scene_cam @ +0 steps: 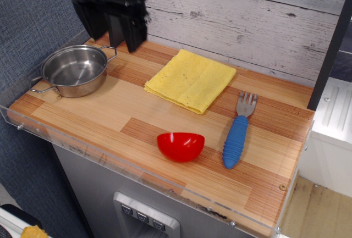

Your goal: Place the red utensil to the left of the blue fork.

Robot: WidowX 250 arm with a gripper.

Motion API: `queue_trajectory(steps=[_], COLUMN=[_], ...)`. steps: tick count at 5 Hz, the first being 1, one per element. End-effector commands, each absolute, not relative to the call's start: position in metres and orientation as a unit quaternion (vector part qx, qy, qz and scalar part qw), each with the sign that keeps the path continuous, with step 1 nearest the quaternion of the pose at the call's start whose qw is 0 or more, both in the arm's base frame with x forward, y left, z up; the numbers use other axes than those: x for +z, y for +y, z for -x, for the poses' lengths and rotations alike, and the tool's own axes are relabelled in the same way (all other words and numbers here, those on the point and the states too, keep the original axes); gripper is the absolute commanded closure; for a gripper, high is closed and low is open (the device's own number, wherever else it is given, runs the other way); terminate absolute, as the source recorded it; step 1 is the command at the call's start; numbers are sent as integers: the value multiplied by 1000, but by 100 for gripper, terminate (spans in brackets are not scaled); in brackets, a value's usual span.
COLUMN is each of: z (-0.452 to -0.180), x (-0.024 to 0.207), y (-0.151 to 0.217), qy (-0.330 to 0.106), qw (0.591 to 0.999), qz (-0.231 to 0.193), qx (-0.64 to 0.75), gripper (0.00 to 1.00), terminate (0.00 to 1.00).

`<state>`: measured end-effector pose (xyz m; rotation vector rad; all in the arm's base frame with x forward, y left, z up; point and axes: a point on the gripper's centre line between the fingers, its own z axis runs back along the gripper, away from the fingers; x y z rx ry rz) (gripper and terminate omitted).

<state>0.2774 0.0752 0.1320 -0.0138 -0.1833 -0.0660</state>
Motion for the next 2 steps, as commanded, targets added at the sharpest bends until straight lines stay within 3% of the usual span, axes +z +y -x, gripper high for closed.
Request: queue_trajectory(steps=[1,2], z=[-284,-280], x=[123,127], y=[71,75], qy=[-69,-70], qw=[996,995], qz=[-7,-18], qx=[-63,-76], gripper=[0,0], terminate=[0,0])
